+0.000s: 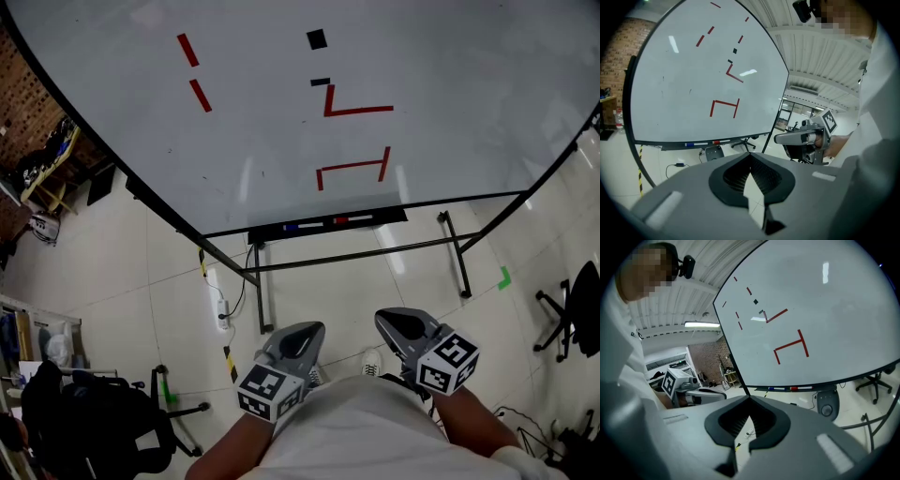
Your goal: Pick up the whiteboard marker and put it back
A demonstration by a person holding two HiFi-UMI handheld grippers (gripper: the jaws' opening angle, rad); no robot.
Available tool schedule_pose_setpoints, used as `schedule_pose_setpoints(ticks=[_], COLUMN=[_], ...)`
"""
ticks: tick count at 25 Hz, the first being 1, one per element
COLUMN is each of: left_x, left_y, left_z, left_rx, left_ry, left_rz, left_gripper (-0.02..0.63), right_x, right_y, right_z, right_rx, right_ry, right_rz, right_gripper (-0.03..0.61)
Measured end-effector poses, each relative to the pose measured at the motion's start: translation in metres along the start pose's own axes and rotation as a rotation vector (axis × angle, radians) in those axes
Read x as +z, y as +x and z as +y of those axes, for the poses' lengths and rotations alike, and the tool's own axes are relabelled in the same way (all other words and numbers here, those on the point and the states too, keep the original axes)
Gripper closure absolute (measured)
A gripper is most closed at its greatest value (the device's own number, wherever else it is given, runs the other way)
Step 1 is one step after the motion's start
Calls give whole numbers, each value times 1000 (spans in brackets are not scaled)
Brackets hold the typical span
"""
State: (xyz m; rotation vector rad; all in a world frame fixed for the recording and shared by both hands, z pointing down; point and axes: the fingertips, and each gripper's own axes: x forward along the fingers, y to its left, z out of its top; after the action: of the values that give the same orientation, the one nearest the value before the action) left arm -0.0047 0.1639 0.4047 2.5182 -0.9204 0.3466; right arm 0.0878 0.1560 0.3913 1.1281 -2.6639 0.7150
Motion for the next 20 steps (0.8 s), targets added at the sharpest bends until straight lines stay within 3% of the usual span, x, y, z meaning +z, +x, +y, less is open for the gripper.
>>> schedule_pose_setpoints(ticks=[20], left_x=[0], left_y=[0], left_z=[-2], left_rx=[-30], left_ry=[5], left_rz=[-8], left_gripper=[598], right_x=[-4], right_y=[1], right_z=[8], right_rx=[-9], right_ry=[-18], right_rz=[18], right_gripper=[578])
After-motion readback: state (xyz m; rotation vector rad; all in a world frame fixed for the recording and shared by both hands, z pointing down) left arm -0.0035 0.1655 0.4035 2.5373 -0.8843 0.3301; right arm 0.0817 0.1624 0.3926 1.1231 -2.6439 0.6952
